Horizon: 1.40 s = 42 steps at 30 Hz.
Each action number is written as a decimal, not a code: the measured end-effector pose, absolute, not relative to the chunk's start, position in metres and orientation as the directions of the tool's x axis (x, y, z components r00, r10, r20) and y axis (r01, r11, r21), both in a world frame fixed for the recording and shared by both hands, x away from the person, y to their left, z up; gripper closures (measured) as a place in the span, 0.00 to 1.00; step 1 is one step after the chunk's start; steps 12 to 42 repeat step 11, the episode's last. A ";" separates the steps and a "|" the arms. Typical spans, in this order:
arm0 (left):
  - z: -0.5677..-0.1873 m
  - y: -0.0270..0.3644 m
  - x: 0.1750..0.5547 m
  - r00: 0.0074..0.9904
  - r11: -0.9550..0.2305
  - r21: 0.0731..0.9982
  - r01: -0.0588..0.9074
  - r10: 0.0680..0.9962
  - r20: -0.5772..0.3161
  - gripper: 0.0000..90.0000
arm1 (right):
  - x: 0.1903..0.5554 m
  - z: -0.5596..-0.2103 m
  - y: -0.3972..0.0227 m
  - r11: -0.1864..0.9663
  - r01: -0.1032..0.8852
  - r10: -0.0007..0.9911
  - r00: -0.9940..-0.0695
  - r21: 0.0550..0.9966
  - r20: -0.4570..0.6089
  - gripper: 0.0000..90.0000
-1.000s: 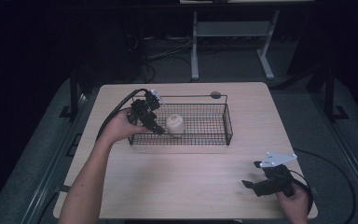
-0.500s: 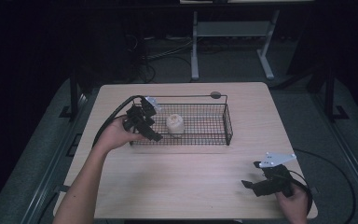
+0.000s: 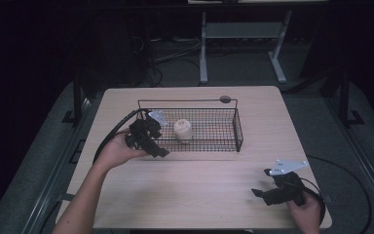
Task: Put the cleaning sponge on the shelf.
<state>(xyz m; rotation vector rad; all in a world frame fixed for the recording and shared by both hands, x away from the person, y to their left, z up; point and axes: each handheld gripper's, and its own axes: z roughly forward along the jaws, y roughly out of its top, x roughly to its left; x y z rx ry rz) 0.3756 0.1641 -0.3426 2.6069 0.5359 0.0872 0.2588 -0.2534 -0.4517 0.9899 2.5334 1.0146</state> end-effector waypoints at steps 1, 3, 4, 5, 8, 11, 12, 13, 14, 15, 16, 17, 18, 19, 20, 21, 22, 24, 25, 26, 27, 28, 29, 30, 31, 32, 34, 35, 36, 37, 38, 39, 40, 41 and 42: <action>-0.343 0.164 0.373 0.923 -0.815 0.461 0.352 0.383 -0.029 0.24 | 0.259 -0.452 -0.253 0.530 0.504 0.669 -0.742 0.682 0.028 0.16; -0.344 0.164 0.368 0.927 -0.818 0.463 0.341 0.374 -0.021 0.24 | 0.259 -0.452 -0.253 0.530 0.504 0.670 -0.742 0.682 0.028 0.16; -0.345 0.165 0.365 0.927 -0.816 0.467 0.340 0.374 -0.022 0.24 | 0.259 -0.452 -0.253 0.528 0.504 0.671 -0.741 0.683 0.029 0.16; -0.345 0.165 0.363 0.928 -0.816 0.470 0.336 0.372 -0.017 0.24 | 0.259 -0.452 -0.253 0.530 0.503 0.669 -0.742 0.683 0.028 0.16; -0.348 0.167 0.356 0.930 -0.815 0.473 0.333 0.368 -0.021 0.24 | 0.258 -0.452 -0.253 0.529 0.501 0.669 -0.743 0.685 0.026 0.16; -0.350 0.168 0.347 0.934 -0.821 0.473 0.319 0.357 -0.010 0.24 | 0.258 -0.452 -0.253 0.528 0.502 0.670 -0.742 0.684 0.027 0.16; -0.350 0.168 0.347 0.934 -0.821 0.473 0.319 0.357 -0.010 0.24 | 0.258 -0.452 -0.253 0.528 0.502 0.670 -0.742 0.684 0.027 0.16; -0.350 0.168 0.347 0.934 -0.821 0.473 0.319 0.357 -0.010 0.24 | 0.258 -0.452 -0.253 0.528 0.502 0.670 -0.742 0.684 0.027 0.16; -0.350 0.168 0.347 0.934 -0.821 0.473 0.319 0.357 -0.010 0.24 | 0.258 -0.452 -0.253 0.528 0.502 0.670 -0.742 0.684 0.027 0.16; -0.350 0.168 0.347 0.934 -0.821 0.473 0.319 0.357 -0.010 0.24 | 0.258 -0.452 -0.253 0.528 0.502 0.670 -0.742 0.684 0.027 0.16; -0.350 0.168 0.347 0.934 -0.821 0.473 0.319 0.357 -0.010 0.24 | 0.258 -0.452 -0.253 0.528 0.502 0.670 -0.742 0.684 0.027 0.16; -0.350 0.168 0.347 0.934 -0.821 0.473 0.319 0.357 -0.010 0.24 | 0.258 -0.452 -0.253 0.528 0.502 0.670 -0.742 0.684 0.027 0.16; -0.350 0.168 0.347 0.934 -0.821 0.473 0.319 0.357 -0.010 0.24 | 0.258 -0.452 -0.253 0.528 0.502 0.670 -0.742 0.684 0.027 0.16; -0.350 0.168 0.347 0.934 -0.821 0.473 0.319 0.357 -0.010 0.24 | 0.258 -0.452 -0.253 0.528 0.502 0.670 -0.742 0.684 0.027 0.16; -0.350 0.168 0.347 0.934 -0.821 0.473 0.319 0.357 -0.010 0.24 | 0.258 -0.452 -0.253 0.528 0.502 0.670 -0.742 0.684 0.027 0.16; -0.350 0.168 0.347 0.934 -0.821 0.473 0.319 0.357 -0.010 0.24 | 0.258 -0.452 -0.253 0.528 0.502 0.670 -0.742 0.684 0.027 0.16; -0.350 0.168 0.347 0.934 -0.821 0.473 0.319 0.357 -0.010 0.24 | 0.258 -0.452 -0.253 0.528 0.502 0.670 -0.742 0.684 0.027 0.16; -0.350 0.168 0.347 0.934 -0.821 0.473 0.319 0.357 -0.010 0.24 | 0.258 -0.452 -0.253 0.528 0.502 0.670 -0.742 0.684 0.027 0.16; -0.350 0.168 0.347 0.934 -0.821 0.473 0.319 0.357 -0.010 0.24 | 0.258 -0.452 -0.253 0.528 0.502 0.670 -0.742 0.684 0.027 0.16; -0.350 0.168 0.347 0.934 -0.821 0.473 0.319 0.357 -0.010 0.24 | 0.258 -0.452 -0.253 0.528 0.502 0.670 -0.742 0.684 0.027 0.16; -0.350 0.168 0.347 0.934 -0.821 0.473 0.319 0.357 -0.010 0.24 | 0.258 -0.452 -0.253 0.528 0.502 0.670 -0.742 0.684 0.027 0.16; -0.350 0.168 0.347 0.934 -0.821 0.473 0.319 0.357 -0.010 0.24 | 0.258 -0.452 -0.253 0.528 0.502 0.670 -0.742 0.684 0.027 0.16; -0.350 0.168 0.347 0.934 -0.821 0.473 0.319 0.357 -0.010 0.24 | 0.258 -0.452 -0.253 0.528 0.502 0.670 -0.742 0.684 0.027 0.16; -0.350 0.168 0.347 0.934 -0.821 0.473 0.319 0.357 -0.010 0.24 | 0.258 -0.452 -0.253 0.528 0.502 0.670 -0.742 0.684 0.027 0.16; -0.350 0.168 0.347 0.934 -0.821 0.473 0.319 0.357 -0.010 0.24 | 0.258 -0.452 -0.253 0.528 0.502 0.670 -0.742 0.684 0.027 0.16; -0.350 0.168 0.347 0.934 -0.821 0.473 0.319 0.357 -0.010 0.24 | 0.258 -0.452 -0.253 0.528 0.502 0.670 -0.742 0.684 0.027 0.16; -0.350 0.168 0.347 0.934 -0.821 0.473 0.319 0.357 -0.010 0.24 | 0.258 -0.452 -0.253 0.528 0.502 0.670 -0.742 0.684 0.027 0.16; -0.350 0.168 0.347 0.934 -0.821 0.473 0.319 0.357 -0.010 0.24 | 0.258 -0.452 -0.253 0.528 0.502 0.670 -0.742 0.684 0.027 0.16; -0.350 0.168 0.347 0.934 -0.821 0.473 0.319 0.357 -0.010 0.24 | 0.258 -0.452 -0.253 0.528 0.502 0.670 -0.742 0.684 0.027 0.16; -0.350 0.168 0.347 0.934 -0.821 0.473 0.319 0.357 -0.010 0.24 | 0.258 -0.452 -0.253 0.528 0.502 0.670 -0.742 0.684 0.027 0.16; -0.350 0.168 0.347 0.934 -0.821 0.473 0.319 0.357 -0.010 0.24 | 0.258 -0.452 -0.253 0.528 0.502 0.670 -0.742 0.684 0.027 0.16; -0.350 0.168 0.347 0.934 -0.821 0.473 0.319 0.357 -0.010 0.24 | 0.258 -0.452 -0.253 0.528 0.502 0.670 -0.742 0.684 0.027 0.16; -0.350 0.168 0.347 0.934 -0.821 0.473 0.319 0.357 -0.010 0.24 | 0.258 -0.452 -0.253 0.528 0.502 0.670 -0.742 0.684 0.027 0.16; -0.350 0.168 0.347 0.934 -0.821 0.473 0.319 0.357 -0.010 0.24 | 0.258 -0.452 -0.253 0.528 0.502 0.670 -0.742 0.684 0.027 0.16; -0.350 0.168 0.347 0.934 -0.821 0.473 0.319 0.357 -0.010 0.24 | 0.258 -0.452 -0.253 0.528 0.502 0.670 -0.742 0.684 0.027 0.16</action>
